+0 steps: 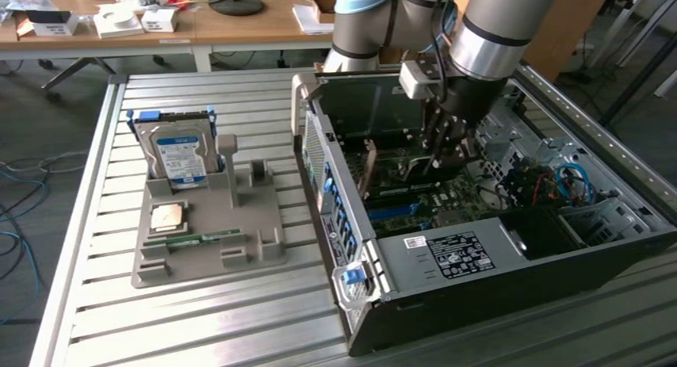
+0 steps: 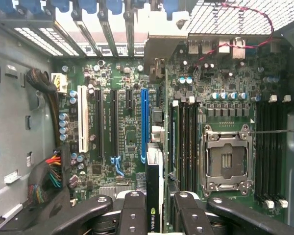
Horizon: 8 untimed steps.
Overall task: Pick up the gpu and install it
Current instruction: 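Insert the gpu into the slot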
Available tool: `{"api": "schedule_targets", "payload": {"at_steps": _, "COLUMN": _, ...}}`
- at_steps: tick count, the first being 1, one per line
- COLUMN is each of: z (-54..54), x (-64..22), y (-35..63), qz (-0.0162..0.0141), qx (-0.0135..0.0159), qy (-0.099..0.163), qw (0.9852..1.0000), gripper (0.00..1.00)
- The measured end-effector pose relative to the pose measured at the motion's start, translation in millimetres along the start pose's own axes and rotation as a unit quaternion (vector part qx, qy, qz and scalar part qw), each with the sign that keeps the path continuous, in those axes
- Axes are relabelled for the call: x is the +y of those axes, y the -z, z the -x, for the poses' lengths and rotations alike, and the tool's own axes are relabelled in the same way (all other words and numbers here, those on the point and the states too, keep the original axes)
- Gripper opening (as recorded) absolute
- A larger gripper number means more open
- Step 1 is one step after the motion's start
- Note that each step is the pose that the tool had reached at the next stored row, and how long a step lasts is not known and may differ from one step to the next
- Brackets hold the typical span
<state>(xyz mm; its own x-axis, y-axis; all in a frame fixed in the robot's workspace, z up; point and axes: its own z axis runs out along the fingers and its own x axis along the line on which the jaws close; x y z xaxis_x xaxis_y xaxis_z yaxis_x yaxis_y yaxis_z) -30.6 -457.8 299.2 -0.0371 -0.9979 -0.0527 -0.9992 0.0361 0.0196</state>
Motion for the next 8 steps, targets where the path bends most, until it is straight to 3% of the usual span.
{"api": "schedule_targets", "payload": {"at_steps": 8, "z": -0.2, "x": 2.1, "y": -2.1, "qz": -0.0003, "qx": 0.0, "qy": 0.0, "qw": 1.0, "gripper": 0.26}}
